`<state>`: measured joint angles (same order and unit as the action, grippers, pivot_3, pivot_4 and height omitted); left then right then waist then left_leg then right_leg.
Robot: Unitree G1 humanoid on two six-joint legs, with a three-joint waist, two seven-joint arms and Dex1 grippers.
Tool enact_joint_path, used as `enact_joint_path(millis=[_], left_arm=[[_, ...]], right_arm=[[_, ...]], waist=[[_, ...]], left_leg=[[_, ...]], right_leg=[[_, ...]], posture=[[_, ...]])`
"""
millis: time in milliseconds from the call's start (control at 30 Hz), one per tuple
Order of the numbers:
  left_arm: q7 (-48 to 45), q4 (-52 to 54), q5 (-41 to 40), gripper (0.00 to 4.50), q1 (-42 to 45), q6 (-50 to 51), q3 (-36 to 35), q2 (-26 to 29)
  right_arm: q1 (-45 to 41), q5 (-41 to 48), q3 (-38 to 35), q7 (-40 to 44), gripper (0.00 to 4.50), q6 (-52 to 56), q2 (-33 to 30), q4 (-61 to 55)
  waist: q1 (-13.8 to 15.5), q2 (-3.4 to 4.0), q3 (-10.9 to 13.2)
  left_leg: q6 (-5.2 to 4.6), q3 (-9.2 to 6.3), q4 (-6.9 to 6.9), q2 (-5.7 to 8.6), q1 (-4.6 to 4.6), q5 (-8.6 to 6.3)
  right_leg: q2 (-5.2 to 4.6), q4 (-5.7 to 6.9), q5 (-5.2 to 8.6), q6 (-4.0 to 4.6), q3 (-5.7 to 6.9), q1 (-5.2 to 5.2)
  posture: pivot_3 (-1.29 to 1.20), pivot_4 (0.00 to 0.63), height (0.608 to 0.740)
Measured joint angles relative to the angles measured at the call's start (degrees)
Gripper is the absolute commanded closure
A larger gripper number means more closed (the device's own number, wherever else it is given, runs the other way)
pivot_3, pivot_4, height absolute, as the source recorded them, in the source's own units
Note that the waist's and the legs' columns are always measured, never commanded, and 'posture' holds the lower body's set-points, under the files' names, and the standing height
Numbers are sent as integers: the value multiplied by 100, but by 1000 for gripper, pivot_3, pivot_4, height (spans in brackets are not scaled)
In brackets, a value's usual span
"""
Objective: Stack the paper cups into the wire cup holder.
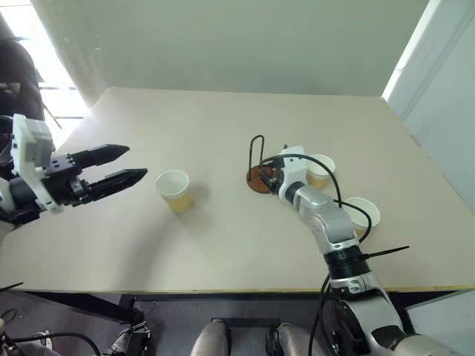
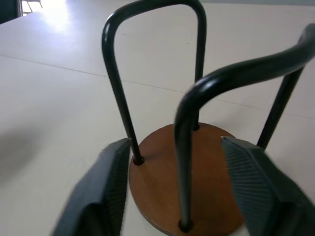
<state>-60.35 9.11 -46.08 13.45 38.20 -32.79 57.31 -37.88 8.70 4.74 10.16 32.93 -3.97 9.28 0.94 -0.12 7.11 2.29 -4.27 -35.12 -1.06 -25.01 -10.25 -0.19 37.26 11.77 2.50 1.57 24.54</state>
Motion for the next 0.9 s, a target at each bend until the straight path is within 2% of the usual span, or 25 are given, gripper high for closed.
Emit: enact_joint_path(millis=[167,500,767,900], left_arm=[[-54,3,-5,677,-12,40,0,4],[-101,1,-1,677,-2,51,3,70],[-317,-55,-2,677,34,59,11,257],[-397,-171,8,677,187,59,132,295]], right_arm=[[0,1,-4,21,4407,-1,-16,0],[179,88,-11,432,4465,163,-277,-357],[877,814,-36,1812,4465,952,-1675,-2112],[1304,1075,23,2071,4465,1212,-1926,-3013]], waist=[[-1,0,0],[2,0,0],[24,-1,-1],[7,-2,-1]], left_leg=[[2,-1,1,0,1,-1],[2,-1,-1,0,1,-1],[6,1,-1,0,-2,2],[4,1,-1,-4,8,4]], right_leg=[[0,0,0,0,0,0],[0,0,0,0,0,-2],[2,-17,-7,-23,0,-13],[5,-17,-4,-28,0,-23]], posture=[[0,150,740],[0,150,740],[0,150,740],[0,150,740]])
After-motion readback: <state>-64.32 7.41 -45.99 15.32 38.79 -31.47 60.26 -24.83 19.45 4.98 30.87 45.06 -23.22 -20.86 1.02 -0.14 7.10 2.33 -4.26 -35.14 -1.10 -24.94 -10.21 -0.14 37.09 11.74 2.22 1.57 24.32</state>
